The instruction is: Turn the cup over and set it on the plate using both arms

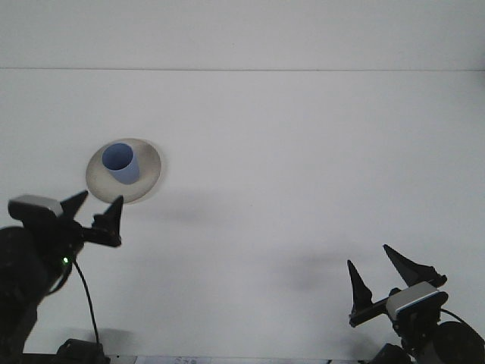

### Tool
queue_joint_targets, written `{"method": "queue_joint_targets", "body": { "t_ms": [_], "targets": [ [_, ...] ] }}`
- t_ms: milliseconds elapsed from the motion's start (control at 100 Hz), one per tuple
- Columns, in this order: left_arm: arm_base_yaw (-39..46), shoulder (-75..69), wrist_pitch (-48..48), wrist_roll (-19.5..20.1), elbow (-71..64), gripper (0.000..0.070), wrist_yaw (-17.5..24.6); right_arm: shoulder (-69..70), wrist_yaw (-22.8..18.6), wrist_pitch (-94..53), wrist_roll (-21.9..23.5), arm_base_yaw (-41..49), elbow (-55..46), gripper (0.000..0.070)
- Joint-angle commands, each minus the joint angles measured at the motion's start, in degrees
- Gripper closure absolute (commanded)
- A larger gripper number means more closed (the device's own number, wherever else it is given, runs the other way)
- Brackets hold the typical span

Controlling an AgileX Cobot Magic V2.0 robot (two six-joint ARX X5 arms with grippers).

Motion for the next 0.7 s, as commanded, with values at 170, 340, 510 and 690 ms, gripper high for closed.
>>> {"method": "queue_joint_targets", "body": {
  "t_ms": [170, 340, 510, 690],
  "targets": [
    [-3.1, -14.99, 1.2, -5.66, -15.39, 0.0186, 0.39, 0.22, -0.22, 0.7, 0.02, 0.5, 0.44, 0.0172],
    [-3.13, -17.86, 0.74, -5.66, -16.31, 0.0551, 0.11, 0.28, -0.26, 0.2, 0.02, 0.5, 0.44, 0.0552],
    [-3.13, -17.84, 0.72, -5.73, -16.31, 0.0688, 0.28, 0.26, -0.22, -0.44, 0.02, 0.5, 0.44, 0.0693],
    [-3.13, -18.14, 0.81, -5.7, -16.28, 0.0684, 0.07, 0.26, -0.2, 0.66, 0.0, 0.5, 0.46, 0.0693]
  ]
}}
